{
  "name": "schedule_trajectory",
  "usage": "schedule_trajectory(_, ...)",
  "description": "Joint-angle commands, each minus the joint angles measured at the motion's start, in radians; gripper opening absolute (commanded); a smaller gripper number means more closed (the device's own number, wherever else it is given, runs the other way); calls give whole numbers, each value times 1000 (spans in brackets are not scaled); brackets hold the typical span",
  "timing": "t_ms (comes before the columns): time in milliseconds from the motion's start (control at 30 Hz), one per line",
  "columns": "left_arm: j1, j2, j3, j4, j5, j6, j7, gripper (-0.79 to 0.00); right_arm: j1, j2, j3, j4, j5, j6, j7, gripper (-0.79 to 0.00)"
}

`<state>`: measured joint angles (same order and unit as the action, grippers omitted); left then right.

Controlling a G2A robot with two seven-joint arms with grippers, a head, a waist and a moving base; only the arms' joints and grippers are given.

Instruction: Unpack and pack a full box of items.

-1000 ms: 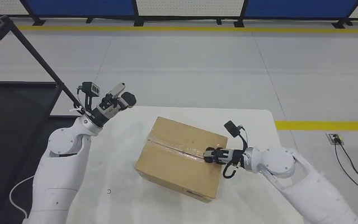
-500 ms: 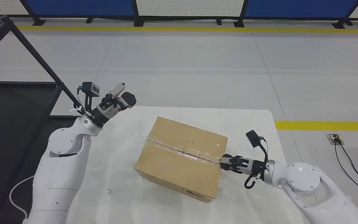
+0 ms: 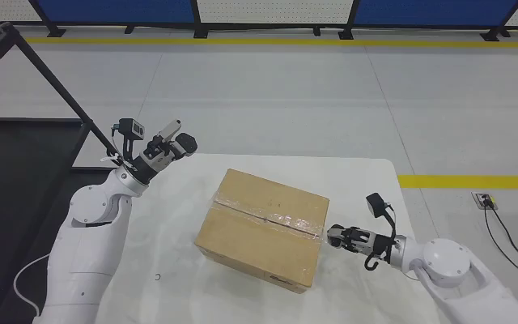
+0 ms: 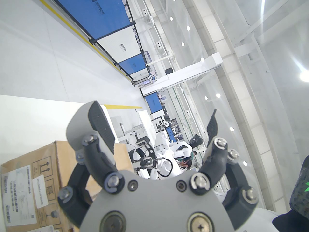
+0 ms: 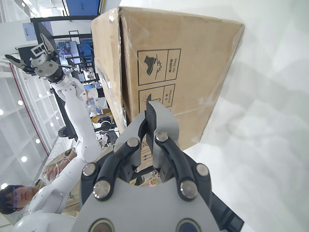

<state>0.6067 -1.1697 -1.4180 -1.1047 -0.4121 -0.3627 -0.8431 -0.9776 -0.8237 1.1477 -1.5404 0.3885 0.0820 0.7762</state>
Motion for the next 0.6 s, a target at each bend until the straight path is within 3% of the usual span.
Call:
schedule_trajectory(0,0,0,0,0,0,0,0,0,-7,-2,29,28,42,-29,-31,-785)
schedule_trajectory(100,0,0,0,0,0,0,0,0,-27,-2,84,60,105,-80,-84,-785)
schedule_trajectory(133,0,0,0,0,0,0,0,0,-35,-3,102,66,131,-107,-101,-739)
schedule_trajectory(167,0,0,0,0,0,0,0,0,-42,-4,119,74,156,-133,-120,-468)
schedule_trajectory(200,0,0,0,0,0,0,0,0,-48,-5,131,79,173,-153,-133,0)
schedule_trajectory(267,0,0,0,0,0,0,0,0,-51,-6,142,83,188,-177,-143,0)
schedule_trajectory(300,0,0,0,0,0,0,0,-1,-51,-6,138,82,182,-168,-140,-732)
schedule_trajectory(433,0,0,0,0,0,0,0,-1,-51,-6,142,83,188,-178,-143,-451)
schedule_trajectory(567,0,0,0,0,0,0,0,-1,-51,-6,142,83,188,-177,-143,-236)
